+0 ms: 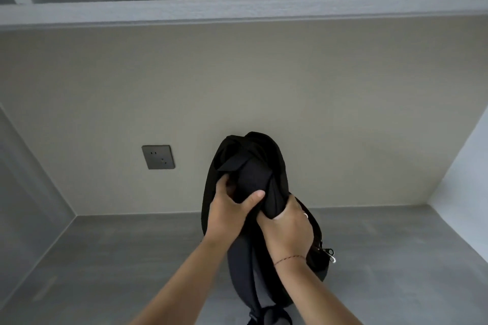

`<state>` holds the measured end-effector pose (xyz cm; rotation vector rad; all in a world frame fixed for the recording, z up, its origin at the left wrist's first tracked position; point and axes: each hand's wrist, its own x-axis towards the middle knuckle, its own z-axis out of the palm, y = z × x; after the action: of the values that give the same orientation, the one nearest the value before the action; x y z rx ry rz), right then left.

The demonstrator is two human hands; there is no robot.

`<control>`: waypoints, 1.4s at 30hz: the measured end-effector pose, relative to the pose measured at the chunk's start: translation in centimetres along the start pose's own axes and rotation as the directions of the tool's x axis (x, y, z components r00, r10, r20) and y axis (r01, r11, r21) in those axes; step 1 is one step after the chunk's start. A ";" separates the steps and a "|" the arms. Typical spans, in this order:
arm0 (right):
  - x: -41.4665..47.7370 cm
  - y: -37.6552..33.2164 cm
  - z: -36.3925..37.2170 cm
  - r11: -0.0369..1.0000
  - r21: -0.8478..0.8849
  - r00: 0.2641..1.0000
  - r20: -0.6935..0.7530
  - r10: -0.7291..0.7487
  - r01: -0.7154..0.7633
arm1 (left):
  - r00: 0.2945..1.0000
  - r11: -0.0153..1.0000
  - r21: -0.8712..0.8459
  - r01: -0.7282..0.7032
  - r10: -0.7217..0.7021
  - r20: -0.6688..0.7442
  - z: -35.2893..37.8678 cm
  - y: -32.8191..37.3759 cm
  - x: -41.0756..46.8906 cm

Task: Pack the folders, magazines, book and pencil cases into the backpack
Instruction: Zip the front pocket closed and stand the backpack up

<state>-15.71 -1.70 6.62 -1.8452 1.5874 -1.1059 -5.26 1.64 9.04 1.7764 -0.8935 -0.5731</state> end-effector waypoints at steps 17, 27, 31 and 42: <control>0.6 5.7 -4.6 0.636 0.628 0.629 0.727 -0.274 -0.448 | 0.985 0.999 0.047 0.023 -0.015 -0.172 5.8 1.4 -4.1; 6.0 6.3 -4.7 0.675 0.616 0.816 0.577 -0.034 -0.407 | 0.994 0.972 -0.224 0.072 -0.052 0.092 1.2 0.4 -0.2; 9.2 6.5 -4.5 0.752 0.581 0.864 0.502 -0.028 -0.313 | 0.961 0.943 -0.272 0.193 -0.125 0.248 -2.6 0.0 2.3; 18.1 5.7 -3.9 0.950 0.307 0.855 0.505 -0.113 -0.055 | 0.863 0.988 -0.106 0.110 -0.042 0.504 -3.4 2.1 9.3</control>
<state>-22.02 -19.79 9.37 -1.7567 1.0102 -0.7250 2.28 -4.20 12.54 1.5682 -1.1077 -1.1580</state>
